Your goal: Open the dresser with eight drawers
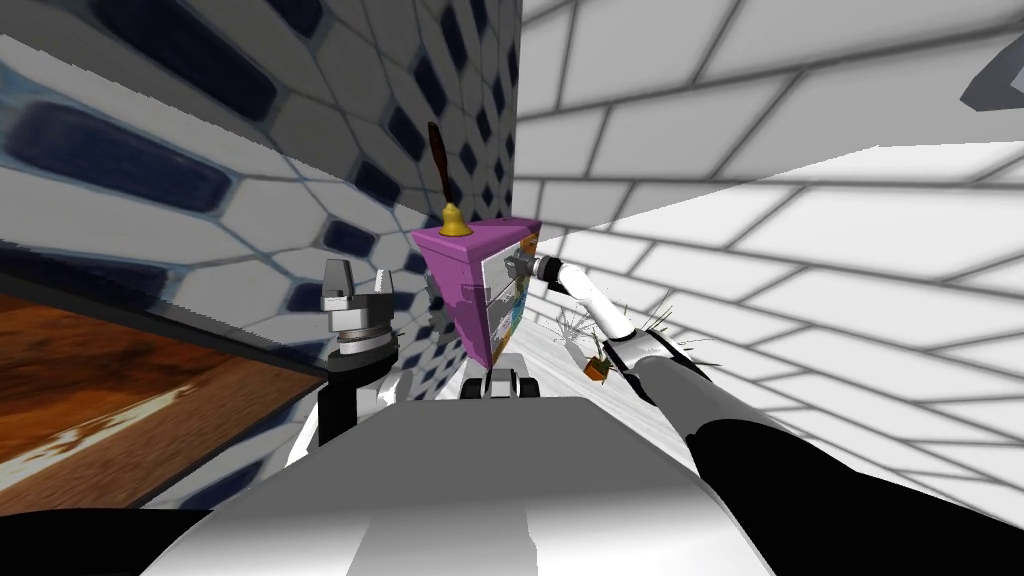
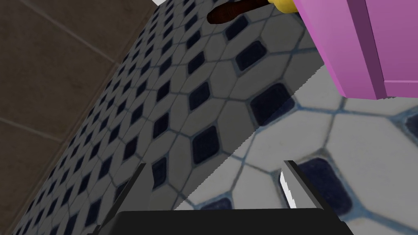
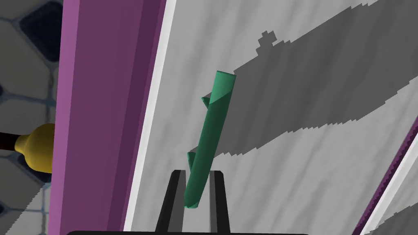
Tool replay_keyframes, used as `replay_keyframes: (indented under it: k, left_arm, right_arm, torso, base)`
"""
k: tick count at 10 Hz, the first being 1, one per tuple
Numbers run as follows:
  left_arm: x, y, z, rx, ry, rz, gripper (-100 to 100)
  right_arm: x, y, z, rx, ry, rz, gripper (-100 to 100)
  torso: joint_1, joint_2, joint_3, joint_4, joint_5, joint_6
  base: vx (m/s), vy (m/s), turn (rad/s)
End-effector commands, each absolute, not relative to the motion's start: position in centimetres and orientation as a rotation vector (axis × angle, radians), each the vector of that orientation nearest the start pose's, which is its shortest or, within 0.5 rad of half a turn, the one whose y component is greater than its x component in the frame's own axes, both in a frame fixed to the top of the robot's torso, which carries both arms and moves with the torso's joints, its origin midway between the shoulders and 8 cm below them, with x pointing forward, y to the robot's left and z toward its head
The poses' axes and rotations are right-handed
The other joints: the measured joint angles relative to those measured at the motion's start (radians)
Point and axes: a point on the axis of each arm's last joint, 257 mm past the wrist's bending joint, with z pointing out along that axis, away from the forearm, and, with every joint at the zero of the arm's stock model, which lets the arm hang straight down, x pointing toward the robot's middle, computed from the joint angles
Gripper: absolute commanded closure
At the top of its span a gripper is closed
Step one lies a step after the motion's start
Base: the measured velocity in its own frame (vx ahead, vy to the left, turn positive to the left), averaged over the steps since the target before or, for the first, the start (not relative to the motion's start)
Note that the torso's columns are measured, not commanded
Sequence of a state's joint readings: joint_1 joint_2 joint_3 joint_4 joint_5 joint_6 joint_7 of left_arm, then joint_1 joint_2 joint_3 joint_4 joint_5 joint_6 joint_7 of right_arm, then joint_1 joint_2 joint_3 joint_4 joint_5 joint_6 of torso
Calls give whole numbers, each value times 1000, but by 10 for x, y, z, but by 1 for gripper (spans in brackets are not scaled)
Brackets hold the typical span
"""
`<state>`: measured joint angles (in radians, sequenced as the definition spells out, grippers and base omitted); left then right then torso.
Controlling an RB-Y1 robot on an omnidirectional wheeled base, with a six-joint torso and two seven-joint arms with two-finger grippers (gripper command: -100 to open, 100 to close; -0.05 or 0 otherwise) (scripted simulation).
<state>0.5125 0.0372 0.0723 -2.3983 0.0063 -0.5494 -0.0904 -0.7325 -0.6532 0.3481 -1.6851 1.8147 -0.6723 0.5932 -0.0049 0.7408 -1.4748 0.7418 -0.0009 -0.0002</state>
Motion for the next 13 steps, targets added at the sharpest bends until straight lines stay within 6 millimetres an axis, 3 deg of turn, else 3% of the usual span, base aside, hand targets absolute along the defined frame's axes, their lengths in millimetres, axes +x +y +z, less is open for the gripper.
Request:
replay_keyframes:
  k: [1,4,7,8,10,13]
  left_arm:
    - [304,287,82,-464,549,-1182,0]
    - [304,287,82,-464,549,-1182,0]
    - [304,287,82,-464,549,-1182,0]
    - [304,287,82,-464,549,-1182,0]
    - [304,287,82,-464,549,-1182,0]
    - [304,287,82,-464,548,-1182,0]
  right_arm:
    - [552,-20,12,-1719,341,-677,100]
    - [548,-18,8,-1727,336,-663,100]
    - [545,-16,15,-1720,321,-665,100]
    - [546,-16,23,-1733,330,-656,-100]
    - [548,-18,40,-1735,334,-660,-100]
    - [549,-21,62,-1737,341,-667,-100]
  torso:
    - [-4,3,3,0,-2,2]
    - [9,-3,-1,-1,2,0]
    - [0,0,0,0,-1,2]
    - [-1,1,1,1,-1,2]
    - [14,-6,-3,-4,4,0]
    - [6,-2,-1,0,2,0]
  base:
    - [-84,-170,-29]
    - [-72,-120,-33]
    - [-84,-185,-27]
    - [-56,-86,44]
    - [-6,25,22]
    - [1,27,42]
